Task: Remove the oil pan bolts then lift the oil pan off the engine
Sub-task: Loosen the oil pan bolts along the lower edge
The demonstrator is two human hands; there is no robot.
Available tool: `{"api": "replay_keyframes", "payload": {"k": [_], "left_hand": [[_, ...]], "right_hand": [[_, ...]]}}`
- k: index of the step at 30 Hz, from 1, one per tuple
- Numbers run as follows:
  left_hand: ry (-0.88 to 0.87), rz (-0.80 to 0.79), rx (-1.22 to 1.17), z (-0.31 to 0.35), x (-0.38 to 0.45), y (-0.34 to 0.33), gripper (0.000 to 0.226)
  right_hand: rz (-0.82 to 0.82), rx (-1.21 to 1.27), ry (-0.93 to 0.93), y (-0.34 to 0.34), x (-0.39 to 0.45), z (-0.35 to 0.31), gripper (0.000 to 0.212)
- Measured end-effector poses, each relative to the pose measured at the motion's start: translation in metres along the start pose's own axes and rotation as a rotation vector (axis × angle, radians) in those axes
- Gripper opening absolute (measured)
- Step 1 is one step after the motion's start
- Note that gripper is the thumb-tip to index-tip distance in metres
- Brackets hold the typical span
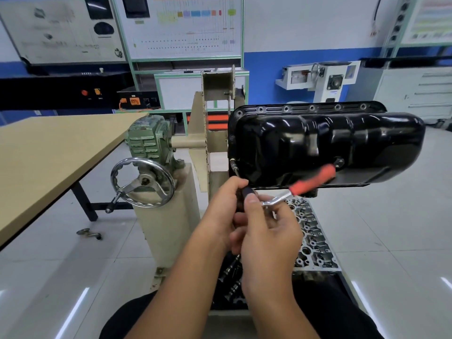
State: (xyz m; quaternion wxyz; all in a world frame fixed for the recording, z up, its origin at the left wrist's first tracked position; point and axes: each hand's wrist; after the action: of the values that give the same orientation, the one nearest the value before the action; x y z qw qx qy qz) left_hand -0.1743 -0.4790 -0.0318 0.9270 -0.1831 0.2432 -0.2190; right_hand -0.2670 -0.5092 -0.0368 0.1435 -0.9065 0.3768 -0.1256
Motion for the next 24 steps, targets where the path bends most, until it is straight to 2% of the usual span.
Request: {"api": "replay_keyframes", "payload": {"k": [3, 4, 5, 8, 9, 11, 12, 13, 14, 15, 17, 18, 19, 22, 24], "left_hand": [[-0.058, -0.111, -0.081, 0.004, -0.005, 0.003, 0.042], [-0.075, -0.153, -0.077, 0.006, -0.008, 0.006, 0.049], [-0.071, -0.170, -0.082, 0.007, -0.011, 0.008, 0.052], [-0.001, -0.098, -0.115, 0.010, -0.015, 0.006, 0.052], [0.015, -0.063, -0.100, 0.010, -0.014, 0.004, 0.053], [0.018, -0.015, -0.012, 0.009, -0.011, 0.000, 0.052], [0.008, 0.004, 0.028, 0.009, -0.011, -0.002, 0.051], [-0.002, 0.012, 0.060, 0.007, -0.011, -0.003, 0.049], [0.004, 0.015, 0.052, 0.006, -0.013, -0.004, 0.047], [0.004, 0.007, 0.017, 0.006, -0.014, -0.004, 0.046], [-0.082, -0.033, -0.016, 0.003, -0.011, 0.000, 0.047], [-0.122, -0.043, -0.015, 0.004, -0.012, 0.002, 0.048], [-0.136, -0.055, -0.015, 0.007, -0.014, 0.003, 0.047], [-0.165, 0.011, 0.014, 0.012, -0.013, 0.006, 0.032], [-0.160, 0.064, 0.044, 0.011, -0.012, 0.004, 0.030]], "right_hand": [[-0.221, -0.638, 0.474, 0.015, 0.014, -0.002, 0.031], [-0.266, -0.794, 0.579, 0.016, 0.017, -0.002, 0.037], [-0.281, -0.850, 0.603, 0.017, 0.018, -0.003, 0.039], [-0.186, -0.703, 0.475, 0.009, 0.004, 0.004, 0.034], [-0.129, -0.576, 0.376, 0.004, -0.002, 0.006, 0.028], [-0.023, -0.175, 0.058, -0.007, -0.010, 0.009, 0.016], [0.013, 0.003, -0.104, -0.011, -0.010, 0.009, 0.019], [0.024, 0.092, -0.178, -0.011, -0.010, 0.009, 0.019], [0.026, 0.068, -0.156, -0.009, -0.009, 0.009, 0.015], [-0.012, -0.087, -0.044, -0.005, -0.007, 0.007, 0.021], [-0.178, -0.594, 0.304, 0.006, 0.002, 0.005, 0.052], [-0.238, -0.805, 0.425, 0.010, 0.008, 0.004, 0.063], [-0.265, -0.889, 0.466, 0.013, 0.011, 0.001, 0.069], [-0.178, -0.797, 0.441, 0.014, 0.008, 0.002, 0.060], [-0.089, -0.484, 0.238, 0.007, 0.001, 0.003, 0.045]]}}
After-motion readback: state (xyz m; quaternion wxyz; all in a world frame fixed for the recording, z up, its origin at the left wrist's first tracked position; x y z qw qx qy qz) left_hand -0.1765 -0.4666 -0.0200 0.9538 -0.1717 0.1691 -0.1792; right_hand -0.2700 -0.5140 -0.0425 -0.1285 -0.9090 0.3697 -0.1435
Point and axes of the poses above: each hand's wrist, its own x-axis towards the middle knuckle, its own y-axis out of the back of the hand, z = x × y, and after that the axes turned 5 degrees about -x, right-handed
